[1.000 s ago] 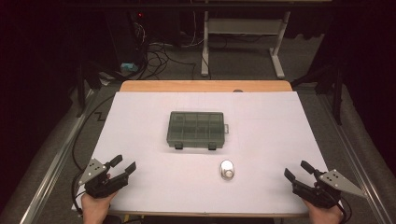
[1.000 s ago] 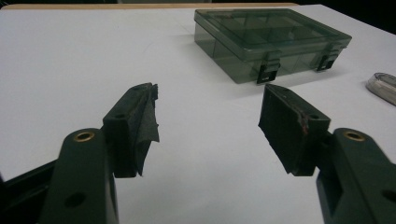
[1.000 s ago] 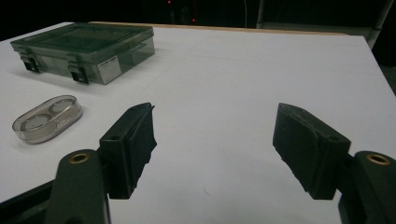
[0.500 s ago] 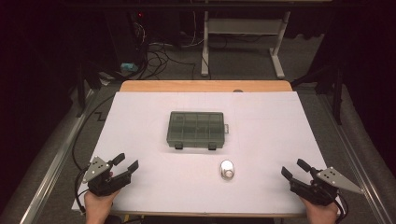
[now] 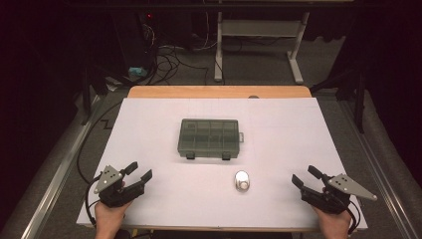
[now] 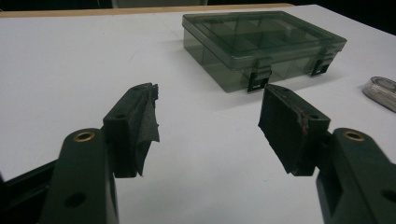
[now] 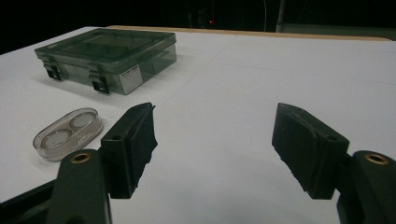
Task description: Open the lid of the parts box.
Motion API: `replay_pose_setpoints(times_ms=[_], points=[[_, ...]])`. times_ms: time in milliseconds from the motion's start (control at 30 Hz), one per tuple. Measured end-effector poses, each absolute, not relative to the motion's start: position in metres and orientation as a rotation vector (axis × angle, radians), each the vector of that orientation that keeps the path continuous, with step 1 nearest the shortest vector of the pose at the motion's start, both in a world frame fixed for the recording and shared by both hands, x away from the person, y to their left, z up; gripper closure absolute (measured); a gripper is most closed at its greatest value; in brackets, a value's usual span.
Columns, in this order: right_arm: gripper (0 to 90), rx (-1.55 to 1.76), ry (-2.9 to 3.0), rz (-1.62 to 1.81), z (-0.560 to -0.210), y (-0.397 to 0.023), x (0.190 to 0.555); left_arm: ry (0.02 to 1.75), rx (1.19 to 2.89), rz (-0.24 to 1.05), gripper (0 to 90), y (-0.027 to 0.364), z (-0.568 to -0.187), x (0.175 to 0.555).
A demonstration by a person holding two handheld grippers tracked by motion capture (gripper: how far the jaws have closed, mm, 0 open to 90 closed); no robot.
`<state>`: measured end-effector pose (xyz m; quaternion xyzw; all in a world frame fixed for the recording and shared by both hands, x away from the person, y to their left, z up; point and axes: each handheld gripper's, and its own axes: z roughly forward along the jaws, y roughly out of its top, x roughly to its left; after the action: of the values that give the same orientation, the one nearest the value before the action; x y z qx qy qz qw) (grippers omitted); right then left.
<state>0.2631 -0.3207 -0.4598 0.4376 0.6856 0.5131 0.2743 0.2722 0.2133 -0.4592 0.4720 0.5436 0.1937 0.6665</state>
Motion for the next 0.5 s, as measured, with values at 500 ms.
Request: replay_pose_setpoints(times_ms=[500], points=[[30.2,1.166,1.858,1.409,-0.459,-0.305,0.272,1.219,1.08,0.418,36.8,0.205,-0.46,0.277]])
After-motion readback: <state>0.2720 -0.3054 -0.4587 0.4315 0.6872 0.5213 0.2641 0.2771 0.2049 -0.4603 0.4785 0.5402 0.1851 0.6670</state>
